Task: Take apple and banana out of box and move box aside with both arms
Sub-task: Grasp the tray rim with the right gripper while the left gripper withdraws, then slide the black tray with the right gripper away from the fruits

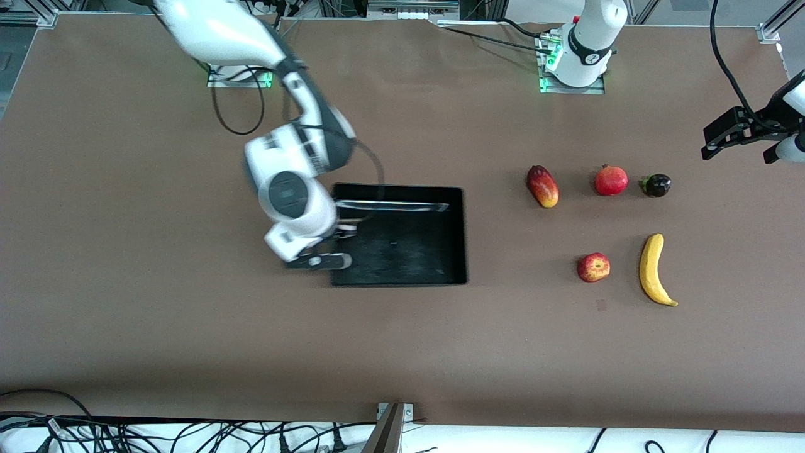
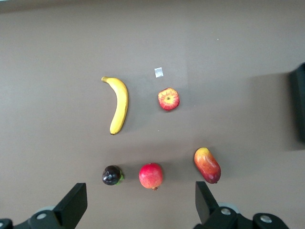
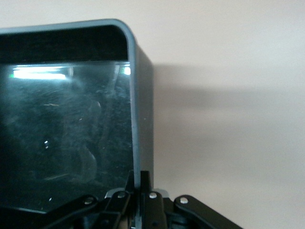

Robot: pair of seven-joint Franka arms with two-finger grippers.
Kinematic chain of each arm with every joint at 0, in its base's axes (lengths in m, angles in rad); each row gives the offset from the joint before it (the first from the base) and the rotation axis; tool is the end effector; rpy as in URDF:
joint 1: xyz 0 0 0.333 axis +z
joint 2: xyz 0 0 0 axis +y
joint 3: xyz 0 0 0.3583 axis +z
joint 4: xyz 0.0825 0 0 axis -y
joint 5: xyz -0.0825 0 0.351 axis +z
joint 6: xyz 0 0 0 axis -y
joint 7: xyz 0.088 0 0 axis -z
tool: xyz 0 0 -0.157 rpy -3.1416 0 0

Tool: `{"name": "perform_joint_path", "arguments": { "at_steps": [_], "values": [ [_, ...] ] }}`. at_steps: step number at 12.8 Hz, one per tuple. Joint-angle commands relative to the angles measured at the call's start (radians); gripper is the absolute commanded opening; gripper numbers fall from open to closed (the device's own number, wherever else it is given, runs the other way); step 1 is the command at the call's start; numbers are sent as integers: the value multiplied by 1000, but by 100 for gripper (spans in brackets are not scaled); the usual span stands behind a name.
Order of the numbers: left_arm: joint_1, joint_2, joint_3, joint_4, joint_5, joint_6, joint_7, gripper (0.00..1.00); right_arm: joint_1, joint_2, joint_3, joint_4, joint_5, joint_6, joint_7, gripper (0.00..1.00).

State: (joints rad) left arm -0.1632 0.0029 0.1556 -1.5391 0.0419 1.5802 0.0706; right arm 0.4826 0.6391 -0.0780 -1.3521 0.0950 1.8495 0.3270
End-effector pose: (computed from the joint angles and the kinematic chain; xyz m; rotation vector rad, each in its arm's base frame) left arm 0.5260 0.0024 0.6303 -3.0952 0.1205 -0.0571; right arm 0.6335 0.2962 0.3366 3.1212 0.0892 -0.2273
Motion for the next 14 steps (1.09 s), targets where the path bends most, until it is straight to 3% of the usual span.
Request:
{"name": "perform_joint_path", "arguments": {
  "at_steps": [1,3,5,8,10,11,12,13,14],
  "values": [
    [-10,-29,4,-26,23,18,-5,100,-181,-113,23,-109,8,-50,-245,0],
    [-7,-29,4,-27,-20,11,-15,100,-274,-175,-2,-227,6,-29,-395,0],
    [-9,-27,2,-27,-24,11,-15,100,-280,-226,-63,-353,0,45,-427,0],
    [-7,-21,2,-30,-27,9,-17,100,-282,-277,-111,-592,0,259,-451,0],
    [-1,-21,2,-44,-27,8,-15,100,-282,-280,-126,-691,6,376,-457,0],
    [2,-20,2,-49,-28,8,-14,100,-283,-280,-126,-691,6,373,-456,10],
    [1,-18,2,-53,-30,0,-9,100,-283,-283,-126,-682,8,370,-450,58],
    [1,-18,2,-58,-30,-8,-8,100,-282,-298,-126,-668,6,369,-447,100],
    [1,-18,2,-62,-30,-8,-9,100,-280,-323,-121,-648,6,363,-447,100]
  ]
}}
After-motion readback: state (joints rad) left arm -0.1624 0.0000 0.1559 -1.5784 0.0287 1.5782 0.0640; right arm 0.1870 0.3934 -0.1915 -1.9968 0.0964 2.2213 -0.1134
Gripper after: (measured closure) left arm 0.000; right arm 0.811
